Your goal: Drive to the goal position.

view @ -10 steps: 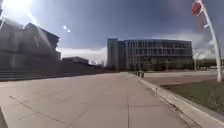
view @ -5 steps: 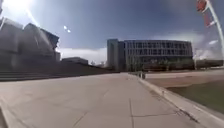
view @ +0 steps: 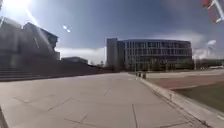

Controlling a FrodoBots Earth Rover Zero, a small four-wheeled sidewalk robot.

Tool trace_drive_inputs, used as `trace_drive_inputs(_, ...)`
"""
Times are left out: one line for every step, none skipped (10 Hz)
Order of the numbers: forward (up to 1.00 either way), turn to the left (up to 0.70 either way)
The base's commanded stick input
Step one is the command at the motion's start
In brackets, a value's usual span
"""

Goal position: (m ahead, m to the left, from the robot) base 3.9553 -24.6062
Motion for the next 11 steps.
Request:
trace_drive_inputs(0.70,0.00)
trace_drive_inputs(0.70,0.00)
trace_drive_inputs(0.70,0.00)
trace_drive_inputs(0.70,0.00)
trace_drive_inputs(0.70,0.00)
trace_drive_inputs(0.70,0.00)
trace_drive_inputs(0.70,0.00)
trace_drive_inputs(0.70,0.00)
trace_drive_inputs(0.70,0.00)
trace_drive_inputs(0.70,0.00)
trace_drive_inputs(0.70,0.00)
